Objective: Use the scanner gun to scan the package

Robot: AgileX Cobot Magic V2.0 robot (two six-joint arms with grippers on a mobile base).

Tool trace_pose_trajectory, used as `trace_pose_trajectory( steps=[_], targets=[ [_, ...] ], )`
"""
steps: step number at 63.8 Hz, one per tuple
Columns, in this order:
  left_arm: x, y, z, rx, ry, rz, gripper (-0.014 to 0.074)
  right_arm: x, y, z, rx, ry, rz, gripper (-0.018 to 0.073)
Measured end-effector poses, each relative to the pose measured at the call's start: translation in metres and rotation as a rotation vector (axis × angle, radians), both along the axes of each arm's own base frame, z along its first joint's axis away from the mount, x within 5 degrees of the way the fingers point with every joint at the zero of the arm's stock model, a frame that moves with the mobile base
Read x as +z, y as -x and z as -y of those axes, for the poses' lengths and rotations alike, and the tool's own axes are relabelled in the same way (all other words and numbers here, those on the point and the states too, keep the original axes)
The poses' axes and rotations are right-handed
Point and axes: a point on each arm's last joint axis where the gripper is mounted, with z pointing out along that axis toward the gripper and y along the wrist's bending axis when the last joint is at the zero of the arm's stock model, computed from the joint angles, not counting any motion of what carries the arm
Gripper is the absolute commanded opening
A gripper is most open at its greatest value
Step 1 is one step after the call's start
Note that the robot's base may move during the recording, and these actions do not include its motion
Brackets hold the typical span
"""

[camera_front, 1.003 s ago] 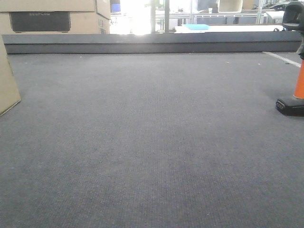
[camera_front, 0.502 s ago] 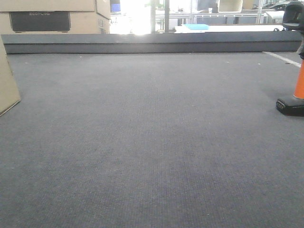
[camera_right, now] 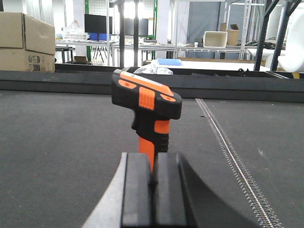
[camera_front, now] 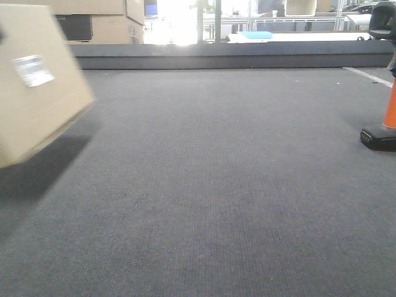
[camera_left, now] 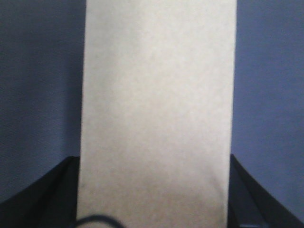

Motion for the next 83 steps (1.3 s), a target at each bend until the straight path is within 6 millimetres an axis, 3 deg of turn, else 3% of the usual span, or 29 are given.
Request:
trace_pose_trajectory(
  steps=[19,38,45,61,83],
  targets=[
    [0.005,-0.003,0.084,-0.002,0.180,0.146,-0.0111,0.000,0.000,0.000,0.000,0.000,0.000,-0.0168],
    [-0.025,-0.002,0.153,-0.049,0.262,0.101,-0.0111,0.000,0.000,0.000,0.000,0.000,0.000,-0.0168],
    [-0.030,-0.002,0.161,-0.052,0.268,0.090,-0.0111,0.001,0.000,0.000,0.000,0.000,-0.001,-0.0168],
    [-0.034,-0.004,0.163,-0.050,0.263,0.081,-0.0111,0.028,-0.007,0.000,0.002,-0.003,-0.037,-0.0168],
    [-0.034,-0.006,0.160,-0.040,0.262,0.085,-0.0111,0.049,-0.060,0.006,0.003,0.016,-0.290,-0.0168]
  ],
)
